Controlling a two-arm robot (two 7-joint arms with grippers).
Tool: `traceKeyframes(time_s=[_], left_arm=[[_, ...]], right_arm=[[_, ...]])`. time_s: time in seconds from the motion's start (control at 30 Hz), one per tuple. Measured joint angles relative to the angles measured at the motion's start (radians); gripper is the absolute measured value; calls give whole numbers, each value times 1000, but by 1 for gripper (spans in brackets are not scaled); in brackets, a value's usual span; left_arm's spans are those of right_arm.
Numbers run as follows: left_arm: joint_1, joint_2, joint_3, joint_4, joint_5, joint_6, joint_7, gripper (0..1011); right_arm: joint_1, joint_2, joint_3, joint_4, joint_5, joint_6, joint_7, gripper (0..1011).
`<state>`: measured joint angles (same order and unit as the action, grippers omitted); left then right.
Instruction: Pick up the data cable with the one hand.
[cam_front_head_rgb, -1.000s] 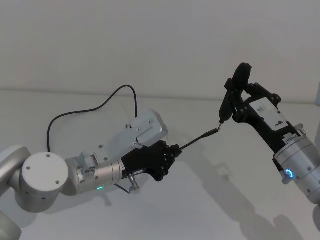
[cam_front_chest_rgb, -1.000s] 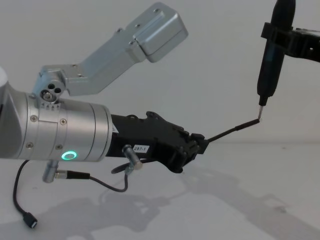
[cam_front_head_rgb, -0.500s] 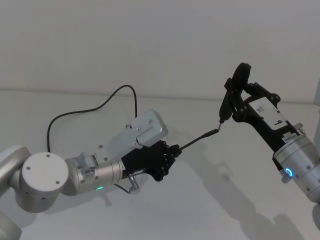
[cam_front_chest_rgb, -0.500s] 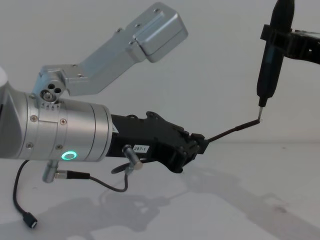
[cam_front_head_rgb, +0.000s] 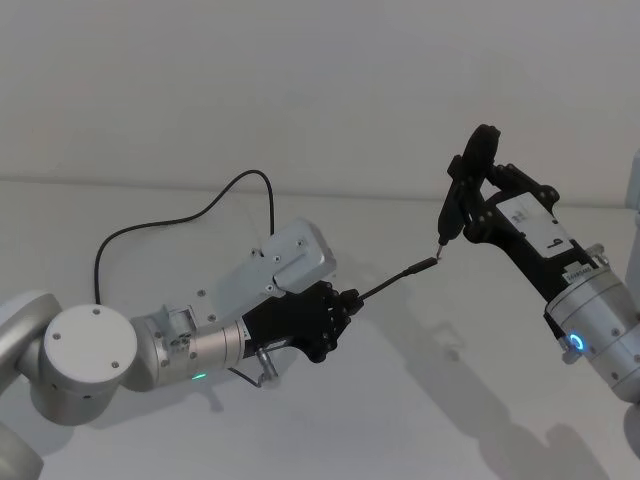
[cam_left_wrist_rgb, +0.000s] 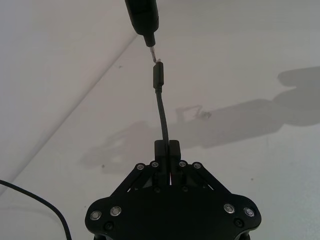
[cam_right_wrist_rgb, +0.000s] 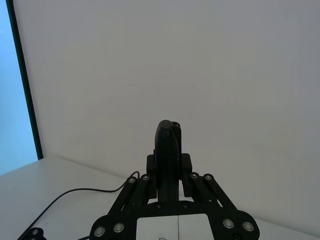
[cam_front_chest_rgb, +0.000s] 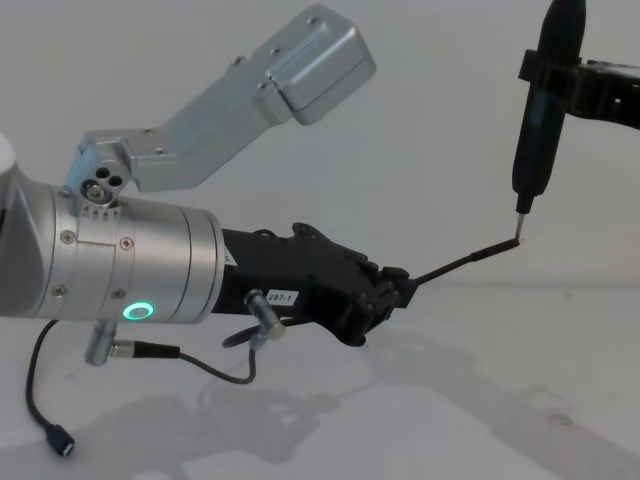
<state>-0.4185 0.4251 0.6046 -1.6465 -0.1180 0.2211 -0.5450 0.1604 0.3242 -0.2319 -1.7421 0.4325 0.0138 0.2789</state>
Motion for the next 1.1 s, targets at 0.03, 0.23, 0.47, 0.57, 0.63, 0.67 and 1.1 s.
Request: traceKeyframes(time_s=[0.03,0.23,0.47,0.57,0.63,0.67,1.1], left_arm=[[0,0,0,0,0,0,0,47],[0,0,0,0,0,0,0,47],[0,0,0,0,0,0,0,47],[0,0,0,0,0,0,0,48],[0,0,0,0,0,0,0,47],[0,0,0,0,0,0,0,47],[0,0,0,0,0,0,0,47]], right_arm=[[0,0,0,0,0,0,0,268],[2,0,-1,1,-2,1,0,268],[2,0,-1,2,-3,2,0,268],[2,0,-1,2,-3,2,0,268],[2,0,-1,2,-3,3,0,268],[2,0,-1,2,-4,3,0,268],[-1,1,2,-1,-4,4,0,268]])
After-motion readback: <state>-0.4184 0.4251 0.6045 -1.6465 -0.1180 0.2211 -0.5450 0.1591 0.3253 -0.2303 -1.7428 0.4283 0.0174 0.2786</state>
